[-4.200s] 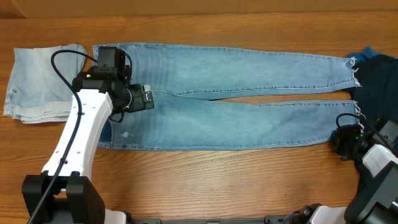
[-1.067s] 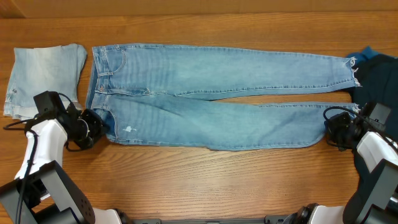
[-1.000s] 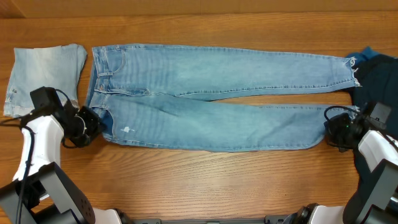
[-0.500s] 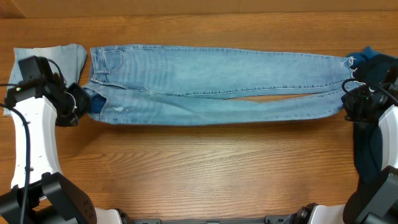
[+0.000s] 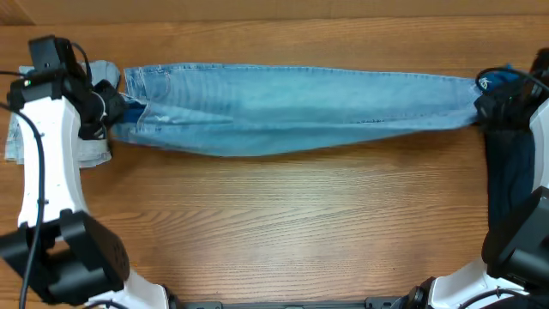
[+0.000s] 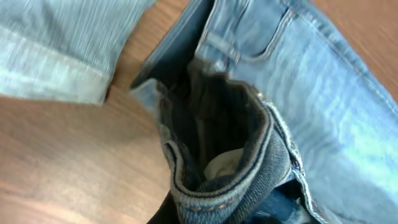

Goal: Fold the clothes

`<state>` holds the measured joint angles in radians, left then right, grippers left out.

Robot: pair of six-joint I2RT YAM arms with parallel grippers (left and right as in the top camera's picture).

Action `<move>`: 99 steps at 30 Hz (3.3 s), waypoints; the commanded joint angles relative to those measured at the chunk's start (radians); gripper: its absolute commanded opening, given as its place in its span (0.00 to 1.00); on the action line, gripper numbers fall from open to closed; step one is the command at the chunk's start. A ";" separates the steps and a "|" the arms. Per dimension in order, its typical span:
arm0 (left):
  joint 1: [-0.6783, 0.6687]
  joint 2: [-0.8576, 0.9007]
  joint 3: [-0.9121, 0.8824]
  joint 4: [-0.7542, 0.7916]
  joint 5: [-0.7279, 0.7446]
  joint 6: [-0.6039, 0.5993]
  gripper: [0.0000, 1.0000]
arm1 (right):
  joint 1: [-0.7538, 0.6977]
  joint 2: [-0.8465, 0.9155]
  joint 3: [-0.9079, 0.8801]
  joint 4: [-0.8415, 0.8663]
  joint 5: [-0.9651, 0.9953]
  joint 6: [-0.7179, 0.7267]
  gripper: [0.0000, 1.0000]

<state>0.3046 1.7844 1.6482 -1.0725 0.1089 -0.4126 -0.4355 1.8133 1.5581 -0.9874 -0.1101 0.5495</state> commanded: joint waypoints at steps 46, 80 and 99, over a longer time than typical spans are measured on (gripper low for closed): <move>-0.037 0.250 0.132 0.295 -0.221 0.032 0.09 | 0.096 0.353 0.106 0.504 0.146 0.052 0.16; -0.193 0.476 0.438 -0.017 -0.142 0.129 0.23 | 0.099 0.353 0.373 -0.119 -0.003 -0.190 0.58; -0.193 0.476 0.438 -0.004 -0.165 0.156 0.61 | 0.030 0.355 -0.005 0.342 -0.251 0.071 0.55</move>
<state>0.1173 2.2818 2.0796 -1.0771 -0.0418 -0.2768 -0.4099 2.1735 1.5730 -0.6830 -0.3519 0.6186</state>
